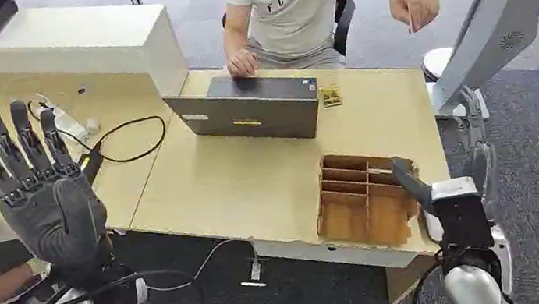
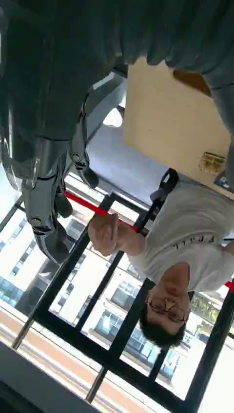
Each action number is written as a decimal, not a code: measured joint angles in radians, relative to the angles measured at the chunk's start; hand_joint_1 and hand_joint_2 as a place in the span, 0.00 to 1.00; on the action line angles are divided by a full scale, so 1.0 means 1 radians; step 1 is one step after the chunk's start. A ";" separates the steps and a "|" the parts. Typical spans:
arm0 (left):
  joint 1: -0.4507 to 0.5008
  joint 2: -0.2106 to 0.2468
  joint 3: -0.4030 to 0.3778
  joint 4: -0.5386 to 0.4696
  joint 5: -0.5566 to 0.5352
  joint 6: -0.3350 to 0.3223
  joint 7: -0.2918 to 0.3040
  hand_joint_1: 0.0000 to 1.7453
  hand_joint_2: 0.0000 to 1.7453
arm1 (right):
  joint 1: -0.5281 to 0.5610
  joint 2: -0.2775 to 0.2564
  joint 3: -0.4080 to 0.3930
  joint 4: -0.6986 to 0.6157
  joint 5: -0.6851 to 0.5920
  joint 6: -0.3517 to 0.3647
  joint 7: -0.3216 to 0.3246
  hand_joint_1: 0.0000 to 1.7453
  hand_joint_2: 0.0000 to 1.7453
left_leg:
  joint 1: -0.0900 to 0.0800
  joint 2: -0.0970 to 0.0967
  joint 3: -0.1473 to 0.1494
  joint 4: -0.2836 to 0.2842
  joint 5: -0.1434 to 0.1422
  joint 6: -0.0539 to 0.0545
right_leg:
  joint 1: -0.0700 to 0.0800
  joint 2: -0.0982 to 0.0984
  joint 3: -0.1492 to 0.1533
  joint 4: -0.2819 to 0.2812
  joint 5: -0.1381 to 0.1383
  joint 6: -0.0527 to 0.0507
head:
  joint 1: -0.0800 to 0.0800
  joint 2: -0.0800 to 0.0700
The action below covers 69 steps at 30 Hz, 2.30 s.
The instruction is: Pass the card to the sensor for recognition and then transmit it.
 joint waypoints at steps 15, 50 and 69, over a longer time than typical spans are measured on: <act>-0.022 -0.020 -0.001 0.046 0.018 -0.066 0.000 0.00 1.00 | -0.060 -0.031 -0.002 0.093 0.047 0.052 0.052 0.00 1.00 | 0.000 0.000 0.000 0.000 0.000 0.000 | 0.000 0.000 0.000 0.000 0.000 0.000 | 0.000 0.000; -0.050 -0.060 0.015 0.129 0.036 -0.176 0.000 0.00 1.00 | -0.563 0.028 0.099 0.738 0.235 0.138 0.202 0.00 1.00 | 0.000 0.000 -0.001 0.000 0.000 0.000 | 0.000 0.000 0.000 0.000 0.001 0.000 | 0.000 0.000; -0.052 -0.060 0.017 0.142 0.040 -0.182 0.000 0.00 1.00 | -0.598 0.045 0.135 0.866 0.253 0.135 0.217 1.00 1.00 | 0.000 0.000 -0.001 0.001 0.000 0.000 | 0.000 0.000 0.000 0.000 0.001 0.000 | 0.000 0.000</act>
